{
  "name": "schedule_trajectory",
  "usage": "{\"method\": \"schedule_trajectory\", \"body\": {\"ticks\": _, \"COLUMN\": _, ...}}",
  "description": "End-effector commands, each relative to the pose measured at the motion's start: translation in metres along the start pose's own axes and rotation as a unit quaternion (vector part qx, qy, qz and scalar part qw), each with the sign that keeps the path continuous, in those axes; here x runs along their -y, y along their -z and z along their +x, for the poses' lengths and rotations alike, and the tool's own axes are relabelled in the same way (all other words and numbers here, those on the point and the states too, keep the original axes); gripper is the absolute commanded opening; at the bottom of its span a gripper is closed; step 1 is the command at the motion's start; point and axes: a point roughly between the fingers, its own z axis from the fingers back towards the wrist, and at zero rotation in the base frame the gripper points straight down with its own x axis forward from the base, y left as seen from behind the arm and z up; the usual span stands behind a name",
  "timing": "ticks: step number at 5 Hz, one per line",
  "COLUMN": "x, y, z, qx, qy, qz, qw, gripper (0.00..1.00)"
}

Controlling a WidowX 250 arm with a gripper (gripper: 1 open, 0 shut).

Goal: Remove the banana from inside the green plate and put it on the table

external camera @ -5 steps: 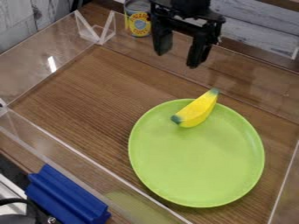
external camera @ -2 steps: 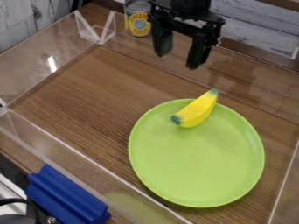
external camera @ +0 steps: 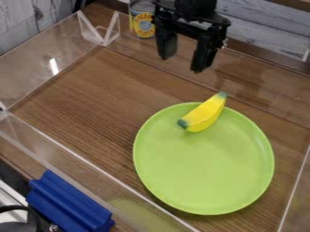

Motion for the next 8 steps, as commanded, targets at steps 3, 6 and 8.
{"method": "schedule_trajectory", "body": {"ticks": 3, "x": -0.0011, "y": -0.0195, "z": -0.0011, "qx": 0.032, "qy": 0.005, "qz": -0.003, "qw": 0.9995, "gripper": 1.00}}
{"method": "schedule_trajectory", "body": {"ticks": 6, "x": -0.0010, "y": -0.0216, "z": -0.0002, "qx": 0.034, "qy": 0.008, "qz": -0.008, "qw": 0.9994, "gripper": 1.00}}
{"method": "schedule_trajectory", "body": {"ticks": 8, "x": 0.0038, "y": -0.0129, "z": 0.0018, "qx": 0.034, "qy": 0.010, "qz": -0.012, "qw": 0.9993, "gripper": 1.00}}
